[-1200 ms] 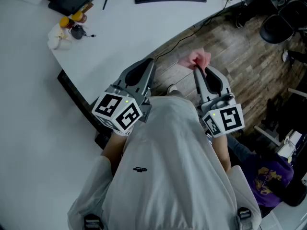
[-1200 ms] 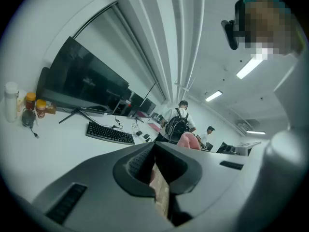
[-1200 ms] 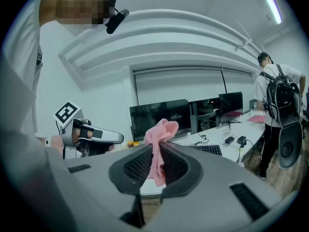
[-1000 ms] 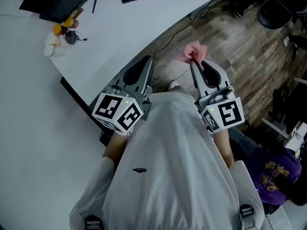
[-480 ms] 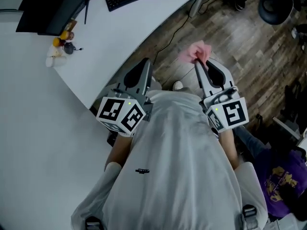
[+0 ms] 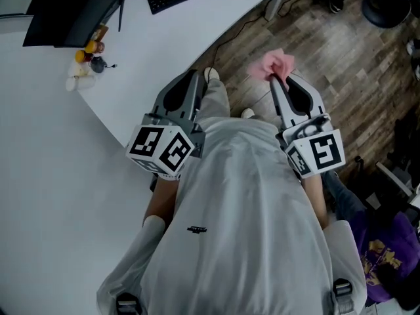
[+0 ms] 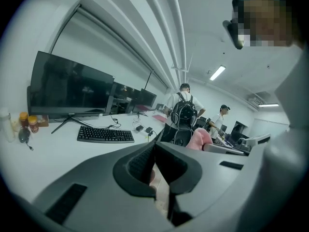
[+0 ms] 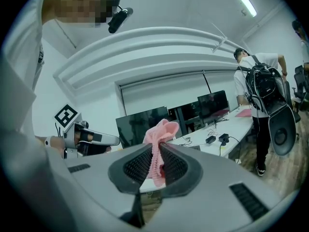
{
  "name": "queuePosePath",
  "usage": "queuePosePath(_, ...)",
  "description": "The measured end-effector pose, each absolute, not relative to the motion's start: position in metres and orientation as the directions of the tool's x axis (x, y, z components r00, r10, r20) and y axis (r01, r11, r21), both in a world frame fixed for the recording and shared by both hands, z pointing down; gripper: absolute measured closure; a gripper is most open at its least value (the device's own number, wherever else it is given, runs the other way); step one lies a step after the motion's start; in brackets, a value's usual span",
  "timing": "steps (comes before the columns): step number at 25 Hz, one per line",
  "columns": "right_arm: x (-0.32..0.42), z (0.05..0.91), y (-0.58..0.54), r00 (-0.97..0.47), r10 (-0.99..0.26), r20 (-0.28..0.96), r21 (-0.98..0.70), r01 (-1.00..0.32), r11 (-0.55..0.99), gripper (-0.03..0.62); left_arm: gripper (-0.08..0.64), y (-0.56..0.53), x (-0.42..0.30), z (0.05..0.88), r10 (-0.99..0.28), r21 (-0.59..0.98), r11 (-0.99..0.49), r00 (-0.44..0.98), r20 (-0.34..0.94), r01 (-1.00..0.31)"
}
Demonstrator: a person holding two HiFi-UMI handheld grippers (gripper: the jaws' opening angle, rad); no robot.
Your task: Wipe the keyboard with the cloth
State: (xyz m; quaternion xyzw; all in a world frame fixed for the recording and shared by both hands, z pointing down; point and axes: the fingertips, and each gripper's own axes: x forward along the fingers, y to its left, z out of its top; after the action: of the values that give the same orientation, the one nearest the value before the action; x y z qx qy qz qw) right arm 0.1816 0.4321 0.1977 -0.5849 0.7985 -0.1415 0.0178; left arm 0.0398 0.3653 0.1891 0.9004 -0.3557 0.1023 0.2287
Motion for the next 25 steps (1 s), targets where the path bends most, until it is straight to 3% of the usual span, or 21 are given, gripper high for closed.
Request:
queuePosePath(11,0.153,0.185,0.332,-0.367,-0.913,0.178,-0.196,-0.923,0.332,0.549,0.54,0.277,0.025,0.199,-0.615,0.368,-0.609,0.711,0.341,-0.703)
queuePosePath(25,0.067,0.168,0.141,-0.492,-0.829,0.265,-0.112,-0.87,0.48,0.548,0.539,0.124,-0.055,0.198,-0.688,0.434,-0.506,0.652,0.319,-0.746)
